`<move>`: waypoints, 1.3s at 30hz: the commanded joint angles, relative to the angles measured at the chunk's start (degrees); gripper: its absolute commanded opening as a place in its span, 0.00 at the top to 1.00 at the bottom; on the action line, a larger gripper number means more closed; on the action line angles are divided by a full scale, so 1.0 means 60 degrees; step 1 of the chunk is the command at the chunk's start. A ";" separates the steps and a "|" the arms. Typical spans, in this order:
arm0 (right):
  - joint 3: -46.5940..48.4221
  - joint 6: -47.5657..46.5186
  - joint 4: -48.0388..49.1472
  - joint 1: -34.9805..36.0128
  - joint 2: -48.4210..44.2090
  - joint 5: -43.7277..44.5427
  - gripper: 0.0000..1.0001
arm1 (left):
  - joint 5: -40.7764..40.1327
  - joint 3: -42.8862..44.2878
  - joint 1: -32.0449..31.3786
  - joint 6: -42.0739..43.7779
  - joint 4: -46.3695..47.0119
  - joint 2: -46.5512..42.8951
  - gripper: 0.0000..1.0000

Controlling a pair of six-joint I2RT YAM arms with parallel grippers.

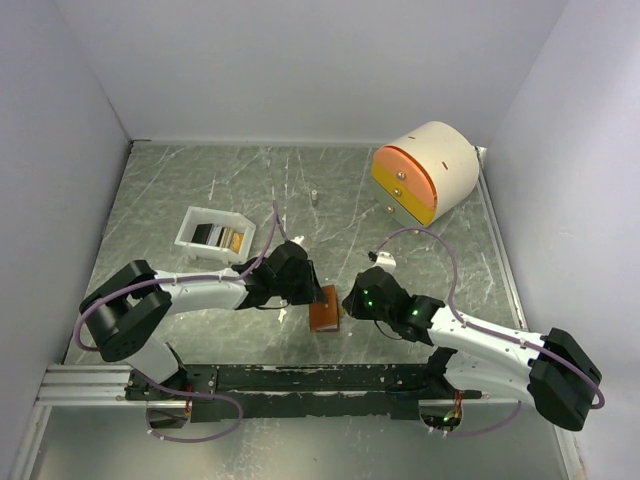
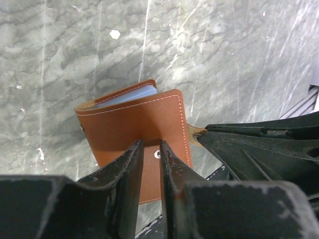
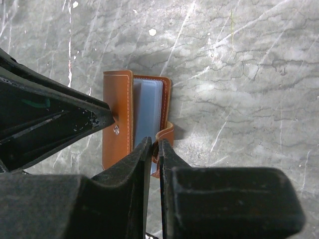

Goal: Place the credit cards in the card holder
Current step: Close the card holder at the center of the board.

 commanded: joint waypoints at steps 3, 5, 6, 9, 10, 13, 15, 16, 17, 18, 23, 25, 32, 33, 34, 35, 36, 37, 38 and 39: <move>0.0078 0.0103 0.0076 0.0030 0.0067 -0.0047 0.88 | -0.0104 0.0194 -0.0032 0.0440 -0.0568 0.0089 0.72; 0.0128 0.0153 0.0159 0.0036 0.0128 -0.0200 0.88 | 0.0050 0.0161 -0.0031 0.0492 -0.0521 0.0273 0.73; 0.0145 0.0197 0.0223 0.0030 0.0159 -0.0273 0.88 | 0.0170 0.0111 -0.0031 0.0543 -0.0420 0.0343 0.73; 0.0221 0.0301 0.0458 0.0026 0.0363 -0.0535 0.88 | 0.0483 -0.0011 -0.0031 0.0564 -0.0141 0.0550 0.73; 0.0248 0.0340 0.0518 0.0031 0.0454 -0.0608 0.88 | 0.0528 -0.0035 -0.0033 0.0577 -0.0069 0.0594 0.73; 0.0321 0.0459 0.0810 0.0032 0.0734 -0.0782 0.88 | 0.0590 -0.0057 -0.0031 0.0654 -0.0062 0.0689 0.73; 0.0335 0.0563 0.0982 0.0039 0.0972 -0.0884 0.88 | 0.0563 -0.0105 -0.0031 0.0670 -0.0064 0.0693 0.73; 0.0370 0.0607 0.1032 0.0034 0.1132 -0.0917 0.88 | 0.0544 -0.0165 -0.0031 0.0658 -0.0044 0.0672 0.73; 0.0401 0.0620 0.1088 0.0022 0.1290 -0.0949 0.88 | 0.0538 -0.0223 -0.0031 0.0636 -0.0005 0.0630 0.72; 0.0421 0.0605 0.1115 0.0034 0.1428 -0.0969 0.88 | 0.0552 -0.0283 -0.0031 0.0620 0.0035 0.0616 0.72; 0.0439 0.0650 0.1354 0.0037 0.1853 -0.0809 0.88 | 0.0634 -0.0555 -0.0031 0.0514 0.0301 0.0506 0.71; 0.0453 0.0711 0.1409 0.0032 0.1941 -0.0818 0.88 | 0.0648 -0.0606 -0.0031 0.0490 0.0324 0.0501 0.71; 0.0461 0.0694 0.1429 0.0025 0.2039 -0.0598 0.88 | 0.0690 -0.0651 -0.0031 0.0437 0.0445 0.0543 0.70; 0.0507 0.0658 0.1401 0.0025 0.2088 -0.0585 0.88 | 0.0671 -0.0642 -0.0031 0.0443 0.0426 0.0518 0.70; 0.0579 0.0645 0.1348 0.0027 0.2145 -0.0590 0.88 | 0.0665 -0.0641 -0.0031 0.0452 0.0398 0.0516 0.70; 0.0604 0.0637 0.1336 0.0038 0.2211 -0.0589 0.88 | 0.0655 -0.0652 -0.0031 0.0442 0.0389 0.0498 0.70; 0.0609 0.0637 0.1369 0.0027 0.2274 -0.0622 0.88 | 0.0641 -0.0642 -0.0031 0.0437 0.0384 0.0488 0.70; 0.0584 0.0649 0.1427 0.0027 0.2321 -0.0665 0.88 | 0.0643 -0.0661 -0.0031 0.0440 0.0398 0.0482 0.70; 0.0563 0.0675 0.1478 0.0027 0.2339 -0.0701 0.88 | 0.0653 -0.0664 -0.0031 0.0426 0.0420 0.0494 0.70; 0.0558 0.0698 0.1492 0.0038 0.2373 -0.0746 0.88 | 0.0654 -0.0657 -0.0035 0.0422 0.0425 0.0515 0.70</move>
